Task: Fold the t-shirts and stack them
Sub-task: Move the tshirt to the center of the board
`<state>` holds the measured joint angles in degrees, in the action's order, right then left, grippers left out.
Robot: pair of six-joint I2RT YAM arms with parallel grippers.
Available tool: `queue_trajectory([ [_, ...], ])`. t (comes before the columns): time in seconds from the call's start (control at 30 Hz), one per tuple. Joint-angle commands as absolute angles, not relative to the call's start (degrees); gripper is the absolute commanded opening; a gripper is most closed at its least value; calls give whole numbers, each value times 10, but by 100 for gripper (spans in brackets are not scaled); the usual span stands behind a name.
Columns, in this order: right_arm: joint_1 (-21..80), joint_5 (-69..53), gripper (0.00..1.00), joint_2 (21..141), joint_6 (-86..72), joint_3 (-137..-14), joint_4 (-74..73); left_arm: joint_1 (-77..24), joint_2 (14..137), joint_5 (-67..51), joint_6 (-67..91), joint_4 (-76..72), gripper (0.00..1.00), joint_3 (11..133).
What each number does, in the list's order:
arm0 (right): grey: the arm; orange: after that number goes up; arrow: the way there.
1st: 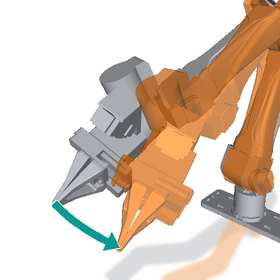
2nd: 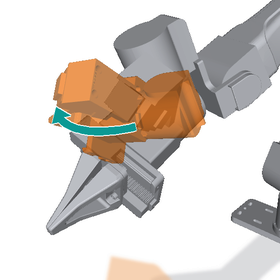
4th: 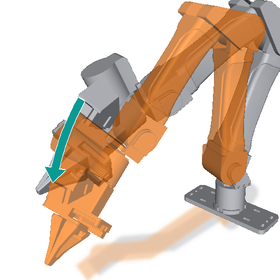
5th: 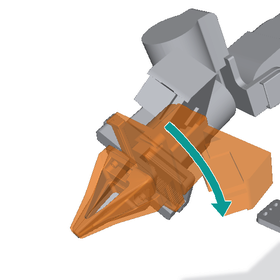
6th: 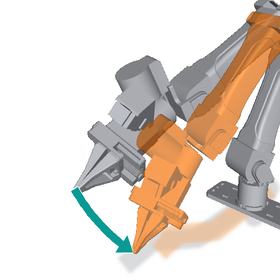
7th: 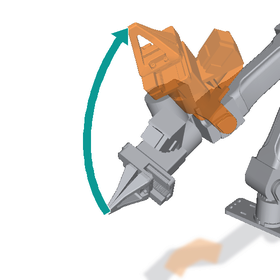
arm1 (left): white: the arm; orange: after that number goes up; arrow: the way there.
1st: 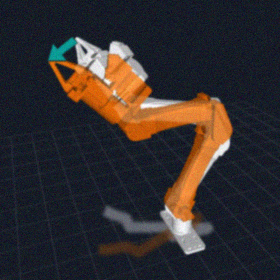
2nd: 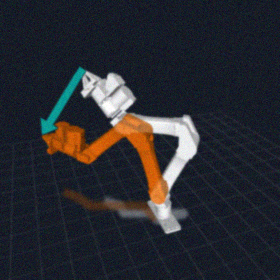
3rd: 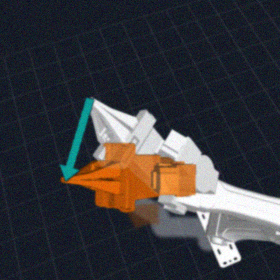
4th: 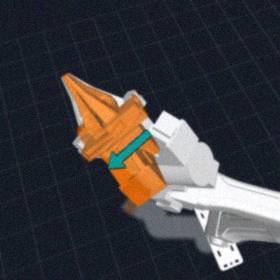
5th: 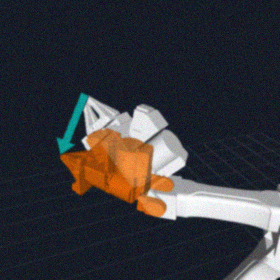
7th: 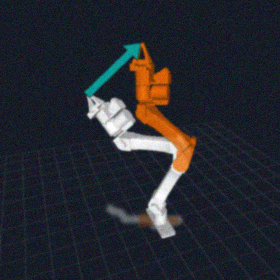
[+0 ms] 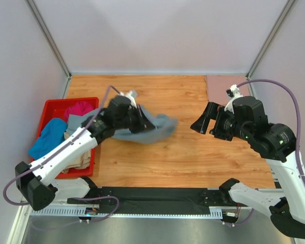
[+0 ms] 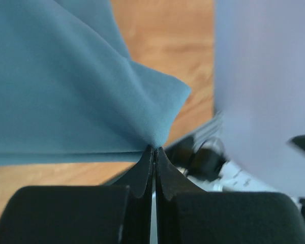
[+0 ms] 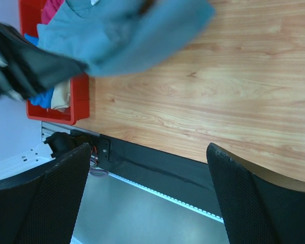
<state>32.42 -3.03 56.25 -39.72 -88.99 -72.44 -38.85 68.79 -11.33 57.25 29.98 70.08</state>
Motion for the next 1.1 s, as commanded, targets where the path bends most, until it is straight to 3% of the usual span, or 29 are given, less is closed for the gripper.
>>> queue_trajectory([
  [0.0,323,-3,96,555,-406,-876,-724,-458,660,-123,642,231,0,650],
  [0.1,323,-1,96,550,-409,-883,-722,-462,695,-106,596,280,0,734],
  [0.33,323,38,95,514,-417,-894,-721,-461,904,-52,441,415,0,1252],
  [0.43,323,47,95,502,-424,-903,-732,-461,945,-63,458,438,0,1331],
  [0.5,323,54,95,495,-425,-909,-747,-461,935,-58,469,440,0,1302],
  [0.73,323,76,95,470,-417,-899,-802,-461,758,-11,570,415,0,896],
  [0.87,323,79,95,452,-436,-856,-830,-461,726,-6,556,453,0,762],
  [0.93,323,77,95,449,-442,-829,-831,-459,739,-2,549,507,10,729],
  [0.97,323,78,95,448,-443,-818,-828,-456,747,-3,536,537,34,725],
  [1.0,323,76,95,451,-439,-801,-824,-456,759,-2,527,548,48,724],
  [1.03,323,70,95,454,-436,-793,-817,-456,764,-1,520,559,61,728],
  [1.07,323,67,95,470,-432,-788,-809,-455,765,-1,509,571,65,732],
])
